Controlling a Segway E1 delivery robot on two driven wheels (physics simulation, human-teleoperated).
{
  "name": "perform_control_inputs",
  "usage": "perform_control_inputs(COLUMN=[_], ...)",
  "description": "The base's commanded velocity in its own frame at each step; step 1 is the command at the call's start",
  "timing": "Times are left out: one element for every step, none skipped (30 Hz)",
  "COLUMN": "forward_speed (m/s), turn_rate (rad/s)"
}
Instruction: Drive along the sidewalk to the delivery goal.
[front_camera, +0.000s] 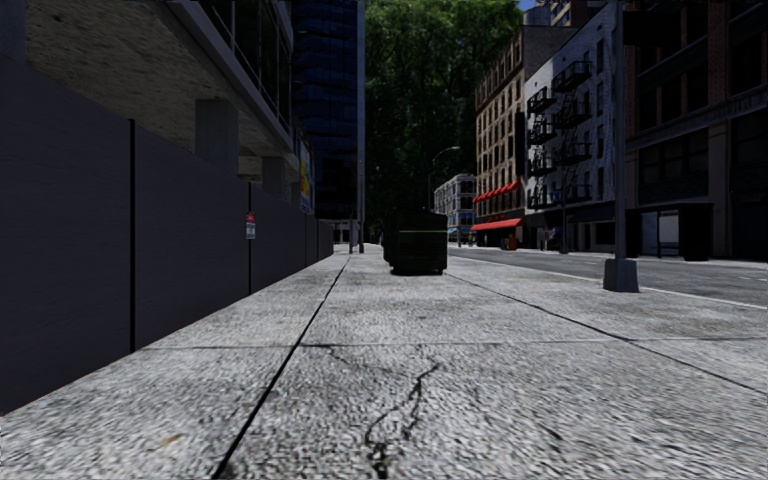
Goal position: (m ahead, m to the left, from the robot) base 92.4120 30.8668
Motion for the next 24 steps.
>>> perform_control_inputs(forward_speed=[2.0, 2.0, 2.0, 2.0, 2.0, 2.0, 2.0, 2.0, 2.0, 2.0, 2.0, 2.0, 2.0, 2.0, 2.0, 2.0, 2.0, 2.0, 2.0, 2.0, 2.0, 2.0, 2.0, 2.0], turn_rate=[0.02, 0.0, 0.0, 0.0, 0.0, 0.0, 0.0, 0.0, 0.0, 0.0, 0.0, 0.0, 0.0, 0.0, 0.0, 0.0, 0.0, 0.0, 0.0, 0.0, 0.0, 0.0, 0.0, 0.0])
